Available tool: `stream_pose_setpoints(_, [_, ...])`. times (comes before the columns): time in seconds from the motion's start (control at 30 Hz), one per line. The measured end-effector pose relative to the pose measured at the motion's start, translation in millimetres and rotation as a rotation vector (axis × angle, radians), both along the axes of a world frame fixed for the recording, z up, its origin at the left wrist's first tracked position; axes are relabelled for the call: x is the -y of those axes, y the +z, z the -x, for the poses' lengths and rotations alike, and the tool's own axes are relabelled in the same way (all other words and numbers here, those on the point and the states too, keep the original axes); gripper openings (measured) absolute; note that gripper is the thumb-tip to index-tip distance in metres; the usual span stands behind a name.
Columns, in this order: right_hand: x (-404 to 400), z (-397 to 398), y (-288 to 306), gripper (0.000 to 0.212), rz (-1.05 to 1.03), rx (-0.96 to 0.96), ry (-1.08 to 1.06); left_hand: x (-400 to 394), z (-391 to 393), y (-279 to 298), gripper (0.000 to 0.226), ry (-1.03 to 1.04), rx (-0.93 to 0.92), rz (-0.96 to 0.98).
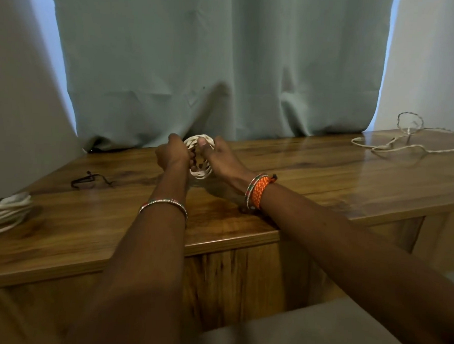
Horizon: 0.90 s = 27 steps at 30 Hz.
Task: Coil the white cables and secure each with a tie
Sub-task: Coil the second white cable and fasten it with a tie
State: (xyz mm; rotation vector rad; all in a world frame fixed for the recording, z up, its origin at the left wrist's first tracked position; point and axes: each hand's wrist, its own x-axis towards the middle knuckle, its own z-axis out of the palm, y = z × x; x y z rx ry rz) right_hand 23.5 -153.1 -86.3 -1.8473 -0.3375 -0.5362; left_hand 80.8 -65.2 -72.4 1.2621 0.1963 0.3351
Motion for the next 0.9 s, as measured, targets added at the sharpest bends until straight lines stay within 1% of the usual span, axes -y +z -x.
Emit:
stream_pose_setpoints(0.07, [2, 1, 3, 0.018, -0.013, 0.045, -0.062, 3, -2, 1, 0.025, -0.123, 0.013, 0.021])
stream_pose_setpoints(0.13, [1, -2, 3, 0.018, -0.073, 0.077, -0.139, 7, 0, 0, 0.034, -0.172, 0.046, -0.038])
stream_pose_setpoints(0.17, [0, -7, 2, 0.02, -0.1, 0.084, -0.165, 11, 4, 0, 0.035, -0.146, 0.06, -0.091])
stream_pose_setpoints(0.23, [-4, -16, 0, 0.022, -0.136, 0.084, -0.212, 17, 12, 0, 0.037, -0.01, 0.114, -0.187])
stream_pose_setpoints(0.3, [-9, -19, 0, 0.022, -0.13, 0.086, -0.257, 21, 16, -1, 0.04, 0.144, 0.194, -0.319])
stream_pose_setpoints(0.33, [-11, -22, 2, 0.023, -0.124, 0.094, -0.287, 22, 16, -1, 0.042, 0.188, 0.254, -0.394])
stream_pose_setpoints(0.37, [-12, -25, 5, 0.024, -0.128, 0.107, -0.318, 22, 17, 0, 0.045, 0.203, 0.313, -0.458])
stream_pose_setpoints(0.43, [-15, -30, 10, 0.024, -0.129, 0.115, -0.373, 19, 14, 2, 0.053, 0.166, 0.369, -0.544])
stream_pose_setpoints(0.5, [-20, -41, 12, 0.024, -0.121, 0.104, -0.387, 10, -3, 2, 0.058, 0.079, 0.344, -0.606])
stream_pose_setpoints(0.6, [-27, -63, 7, 0.023, -0.071, 0.072, -0.384, -3, -39, -2, 0.062, -0.02, 0.179, -0.626])
stream_pose_setpoints(0.67, [-26, -74, 6, 0.022, -0.044, 0.055, -0.38, -2, -54, -2, 0.063, -0.045, 0.121, -0.62])
stream_pose_setpoints(0.77, [-16, -74, 5, 0.022, -0.052, 0.05, -0.4, 10, -48, -1, 0.057, -0.062, 0.129, -0.653])
stream_pose_setpoints(0.9, [-16, -67, 1, 0.021, 0.006, 0.095, -0.428, 12, -34, -2, 0.05, -0.027, 0.127, -0.595])
